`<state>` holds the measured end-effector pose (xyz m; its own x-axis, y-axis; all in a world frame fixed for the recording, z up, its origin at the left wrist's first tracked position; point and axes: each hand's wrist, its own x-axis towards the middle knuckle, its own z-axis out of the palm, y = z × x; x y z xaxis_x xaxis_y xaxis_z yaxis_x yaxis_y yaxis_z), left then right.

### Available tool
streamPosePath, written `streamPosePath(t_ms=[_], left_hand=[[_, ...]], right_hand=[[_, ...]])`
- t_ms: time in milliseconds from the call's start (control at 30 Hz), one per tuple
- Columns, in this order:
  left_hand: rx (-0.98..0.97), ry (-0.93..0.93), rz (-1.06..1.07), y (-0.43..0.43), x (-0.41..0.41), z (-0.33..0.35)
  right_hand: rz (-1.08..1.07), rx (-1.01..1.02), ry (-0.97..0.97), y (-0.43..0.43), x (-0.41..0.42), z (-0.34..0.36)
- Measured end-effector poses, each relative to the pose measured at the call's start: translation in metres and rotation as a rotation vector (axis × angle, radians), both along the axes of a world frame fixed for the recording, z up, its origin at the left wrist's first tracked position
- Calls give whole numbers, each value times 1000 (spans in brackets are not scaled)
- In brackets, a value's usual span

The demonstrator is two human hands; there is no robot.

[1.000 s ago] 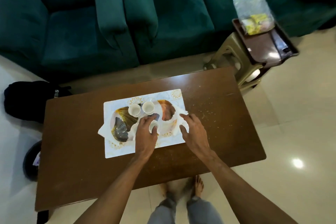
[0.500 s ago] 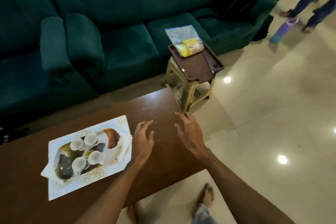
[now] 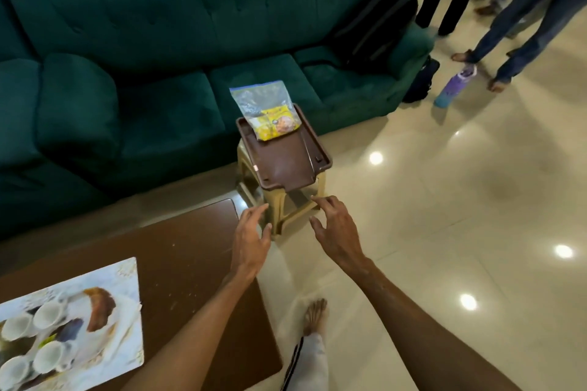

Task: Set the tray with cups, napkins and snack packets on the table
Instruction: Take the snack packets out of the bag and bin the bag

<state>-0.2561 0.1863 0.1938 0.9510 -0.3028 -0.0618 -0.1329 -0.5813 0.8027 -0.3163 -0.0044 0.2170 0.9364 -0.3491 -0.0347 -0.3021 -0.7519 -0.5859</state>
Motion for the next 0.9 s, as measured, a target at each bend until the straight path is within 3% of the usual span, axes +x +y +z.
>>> streamPosePath(t_ms=[300, 533, 900], left_hand=[[-5, 28, 122, -110, 154, -20], [-4, 74, 255, -156, 278, -17], [125, 248, 418, -187, 445, -143]], right_hand=[[94, 20, 49, -127, 152, -9], [124, 87, 78, -173, 299, -28], [191, 305, 167, -198, 499, -179]])
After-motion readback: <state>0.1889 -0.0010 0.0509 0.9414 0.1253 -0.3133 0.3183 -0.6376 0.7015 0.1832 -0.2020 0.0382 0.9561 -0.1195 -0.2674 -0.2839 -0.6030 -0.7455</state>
